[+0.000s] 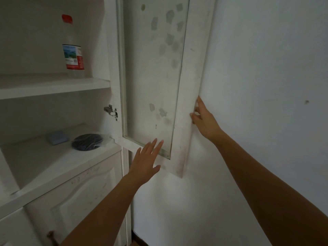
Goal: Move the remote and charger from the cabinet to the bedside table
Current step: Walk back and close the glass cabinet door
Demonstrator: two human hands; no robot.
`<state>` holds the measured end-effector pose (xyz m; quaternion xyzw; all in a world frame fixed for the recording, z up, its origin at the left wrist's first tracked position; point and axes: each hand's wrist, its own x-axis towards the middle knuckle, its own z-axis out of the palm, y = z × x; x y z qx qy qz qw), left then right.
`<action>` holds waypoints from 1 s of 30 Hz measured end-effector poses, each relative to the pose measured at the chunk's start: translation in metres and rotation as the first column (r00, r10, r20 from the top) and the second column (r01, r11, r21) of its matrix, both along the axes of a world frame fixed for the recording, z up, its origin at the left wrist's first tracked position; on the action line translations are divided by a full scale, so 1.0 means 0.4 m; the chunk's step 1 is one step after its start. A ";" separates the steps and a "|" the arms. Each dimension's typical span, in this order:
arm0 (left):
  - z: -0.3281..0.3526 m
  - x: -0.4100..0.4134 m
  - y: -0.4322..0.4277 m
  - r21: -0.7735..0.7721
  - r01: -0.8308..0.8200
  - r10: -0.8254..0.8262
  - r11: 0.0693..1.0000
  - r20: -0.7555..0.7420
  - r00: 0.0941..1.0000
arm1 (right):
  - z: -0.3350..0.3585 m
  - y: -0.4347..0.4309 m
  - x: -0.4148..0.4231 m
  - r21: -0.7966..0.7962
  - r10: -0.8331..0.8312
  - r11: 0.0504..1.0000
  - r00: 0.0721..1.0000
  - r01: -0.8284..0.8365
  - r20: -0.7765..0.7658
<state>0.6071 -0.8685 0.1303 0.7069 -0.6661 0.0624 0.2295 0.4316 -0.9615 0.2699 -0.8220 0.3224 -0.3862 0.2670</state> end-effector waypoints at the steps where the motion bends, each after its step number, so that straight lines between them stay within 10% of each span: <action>1: -0.005 -0.006 -0.006 -0.004 0.008 -0.008 1.000 -0.013 1.000 | 0.000 0.002 -0.002 0.011 0.003 1.000 1.000 -0.003 -0.001; 30: -0.011 0.049 0.243 -0.086 0.017 -0.031 0.996 -0.164 0.986 | 0.000 0.288 0.083 0.032 0.265 0.962 0.956 -0.271 0.124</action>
